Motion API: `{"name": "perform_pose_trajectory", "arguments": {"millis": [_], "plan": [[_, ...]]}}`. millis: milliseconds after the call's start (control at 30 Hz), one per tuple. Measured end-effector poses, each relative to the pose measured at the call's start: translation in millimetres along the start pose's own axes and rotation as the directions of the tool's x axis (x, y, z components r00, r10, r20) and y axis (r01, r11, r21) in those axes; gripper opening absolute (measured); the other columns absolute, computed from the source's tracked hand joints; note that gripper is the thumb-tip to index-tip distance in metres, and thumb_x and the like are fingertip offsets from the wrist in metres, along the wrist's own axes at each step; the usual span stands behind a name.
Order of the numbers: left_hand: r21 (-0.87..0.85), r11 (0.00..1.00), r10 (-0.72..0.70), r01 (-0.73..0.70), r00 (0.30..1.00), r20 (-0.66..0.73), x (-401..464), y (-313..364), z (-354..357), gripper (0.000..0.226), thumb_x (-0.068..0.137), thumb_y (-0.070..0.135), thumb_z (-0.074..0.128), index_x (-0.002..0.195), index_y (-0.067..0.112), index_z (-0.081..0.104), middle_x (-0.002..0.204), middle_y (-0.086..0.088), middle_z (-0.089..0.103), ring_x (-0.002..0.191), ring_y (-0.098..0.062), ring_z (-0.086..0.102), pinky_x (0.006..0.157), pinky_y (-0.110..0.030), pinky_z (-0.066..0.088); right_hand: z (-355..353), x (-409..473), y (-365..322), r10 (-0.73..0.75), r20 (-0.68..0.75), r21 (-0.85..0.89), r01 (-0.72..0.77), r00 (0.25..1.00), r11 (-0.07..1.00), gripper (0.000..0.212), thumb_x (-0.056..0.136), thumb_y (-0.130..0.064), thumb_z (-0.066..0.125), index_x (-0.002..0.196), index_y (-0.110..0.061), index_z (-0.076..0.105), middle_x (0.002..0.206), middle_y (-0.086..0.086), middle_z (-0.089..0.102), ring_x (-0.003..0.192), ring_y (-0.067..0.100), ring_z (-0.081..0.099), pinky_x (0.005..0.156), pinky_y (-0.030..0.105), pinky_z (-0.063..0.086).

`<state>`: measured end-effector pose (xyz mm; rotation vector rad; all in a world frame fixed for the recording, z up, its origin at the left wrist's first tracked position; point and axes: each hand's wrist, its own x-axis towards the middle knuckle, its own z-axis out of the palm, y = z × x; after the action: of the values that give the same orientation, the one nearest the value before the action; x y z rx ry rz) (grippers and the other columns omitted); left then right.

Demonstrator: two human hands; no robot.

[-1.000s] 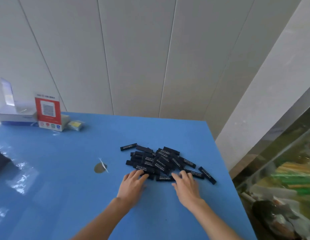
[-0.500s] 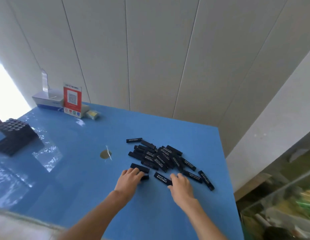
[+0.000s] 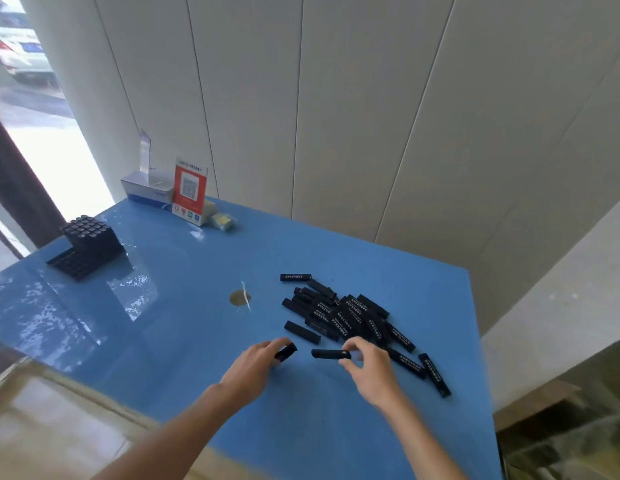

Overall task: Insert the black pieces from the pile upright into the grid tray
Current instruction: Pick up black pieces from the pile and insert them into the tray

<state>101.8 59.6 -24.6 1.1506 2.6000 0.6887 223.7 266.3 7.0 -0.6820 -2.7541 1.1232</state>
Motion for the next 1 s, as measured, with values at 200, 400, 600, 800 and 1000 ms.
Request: {"name": "perform_pose_trajectory", "arguments": {"millis": [200,400,600,800,1000], "plan": [[-0.178,0.979,-0.097,0.096,0.995,0.004,-14.3,-25.1,-30.6,0.051,0.093,0.0,0.043,0.134,0.03,0.039,0.098,-0.005,0.057,0.078,-0.02,0.052,0.073,-0.032,0.046,28.8,11.3,-47.2,-0.082,-0.023,0.162,0.084,0.996,0.983,0.016,0.086,-0.014,0.064,0.087,-0.029,0.061,0.087,-0.013,0.065,0.088,-0.003,0.058,0.075,0.013,0.043],[-0.259,0.957,-0.147,0.134,0.989,-0.032,-44.1,-81.1,-78.7,0.046,0.092,0.0,0.044,0.13,0.026,0.045,0.093,-0.005,0.06,0.073,-0.023,0.054,0.071,-0.035,0.047,70.2,28.4,-120.7,-0.131,0.0,0.234,0.127,0.991,0.964,0.018,0.087,-0.013,0.064,0.1,-0.025,0.063,0.088,-0.009,0.065,0.085,0.001,0.06,0.071,0.006,0.045],[-0.276,0.943,-0.209,0.186,0.976,-0.056,-82.8,-151.4,-140.0,0.041,0.094,0.006,0.047,0.128,0.029,0.044,0.096,-0.003,0.061,0.079,-0.021,0.059,0.07,-0.028,0.047,132.3,42.0,-206.7,-0.187,0.015,0.215,0.179,0.982,0.96,0.024,0.089,-0.016,0.063,0.112,-0.022,0.063,0.095,-0.005,0.066,0.084,-0.005,0.058,0.068,0.0,0.042],[-0.268,0.936,-0.265,0.226,0.956,-0.121,-118.9,-222.5,-194.0,0.041,0.095,0.007,0.049,0.13,0.027,0.043,0.106,-0.002,0.061,0.083,-0.02,0.061,0.067,-0.02,0.046,188.9,53.2,-277.9,-0.215,-0.014,0.283,0.21,0.977,0.936,0.022,0.087,-0.01,0.064,0.107,-0.019,0.066,0.087,-0.003,0.066,0.078,0.0,0.059,0.068,0.01,0.045],[-0.283,0.927,-0.3,0.247,0.94,-0.163,-132.5,-277.4,-220.7,0.043,0.094,0.006,0.049,0.129,0.03,0.043,0.112,0.0,0.059,0.076,-0.015,0.063,0.058,-0.014,0.045,228.5,69.3,-320.5,-0.239,-0.019,0.281,0.235,0.971,0.931,0.017,0.088,-0.013,0.063,0.103,-0.021,0.065,0.083,-0.008,0.064,0.079,0.0,0.059,0.066,0.006,0.043]]}}
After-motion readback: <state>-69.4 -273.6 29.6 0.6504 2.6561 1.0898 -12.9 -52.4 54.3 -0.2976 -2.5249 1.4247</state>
